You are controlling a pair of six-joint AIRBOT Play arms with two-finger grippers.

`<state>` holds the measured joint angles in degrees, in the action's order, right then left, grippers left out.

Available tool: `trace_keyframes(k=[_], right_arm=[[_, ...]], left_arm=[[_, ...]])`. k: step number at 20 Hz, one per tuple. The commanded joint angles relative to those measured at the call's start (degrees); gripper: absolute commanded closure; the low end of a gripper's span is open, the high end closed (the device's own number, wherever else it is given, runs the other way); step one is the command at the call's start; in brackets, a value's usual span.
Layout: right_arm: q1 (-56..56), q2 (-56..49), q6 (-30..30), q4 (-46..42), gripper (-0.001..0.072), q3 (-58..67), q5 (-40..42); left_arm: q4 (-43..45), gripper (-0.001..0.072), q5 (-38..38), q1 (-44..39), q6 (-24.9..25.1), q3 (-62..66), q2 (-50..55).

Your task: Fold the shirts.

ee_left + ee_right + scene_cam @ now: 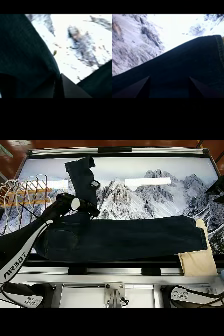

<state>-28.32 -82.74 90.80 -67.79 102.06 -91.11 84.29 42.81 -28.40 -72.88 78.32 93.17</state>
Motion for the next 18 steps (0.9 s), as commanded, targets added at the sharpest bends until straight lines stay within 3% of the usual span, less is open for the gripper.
trace_keyframes(k=[1, 4, 8, 11, 12, 14, 16, 18], right_arm=[[0.0, 0.0, 0.1, 0.0, 0.0128, 0.1, 0.1], [0.0, 0.0, 0.1, 0.8, 0.0127, -0.2, -0.1], [2.2, -0.1, -1.0, 1.5, 0.0127, -5.5, 0.5], [8.4, -0.2, -1.7, 1.2, 0.0123, -9.7, 7.0], [10.9, -0.7, -1.6, 1.3, 0.009, -10.1, 9.3], [16.7, -2.6, -1.1, 1.5, 0.0076, -10.0, 13.7], [22.3, -5.5, 0.1, 2.9, 0.0076, -10.0, 17.9], [26.9, -9.1, 0.3, 8.5, 0.0076, -10.1, 21.8]], left_arm=[[-4.0, 0.0627, 0.0, -6.8, 8.3, 0.0, -1.6], [-3.6, 0.0627, 3.4, -8.2, 8.6, -0.1, -1.6], [8.0, 0.0628, 9.7, -1.3, -4.2, -0.1, -2.3], [10.8, 0.0628, 13.2, 8.1, -7.2, -0.1, -3.7], [10.8, 0.0628, 13.9, 11.0, -8.5, -0.1, -3.9], [9.2, 0.0627, 14.9, 15.0, -8.7, -0.1, -4.0], [6.1, 0.0627, 14.9, 15.9, -5.0, -0.1, -3.8], [6.1, 0.0627, 14.9, 15.1, -4.8, -0.1, -3.9]])
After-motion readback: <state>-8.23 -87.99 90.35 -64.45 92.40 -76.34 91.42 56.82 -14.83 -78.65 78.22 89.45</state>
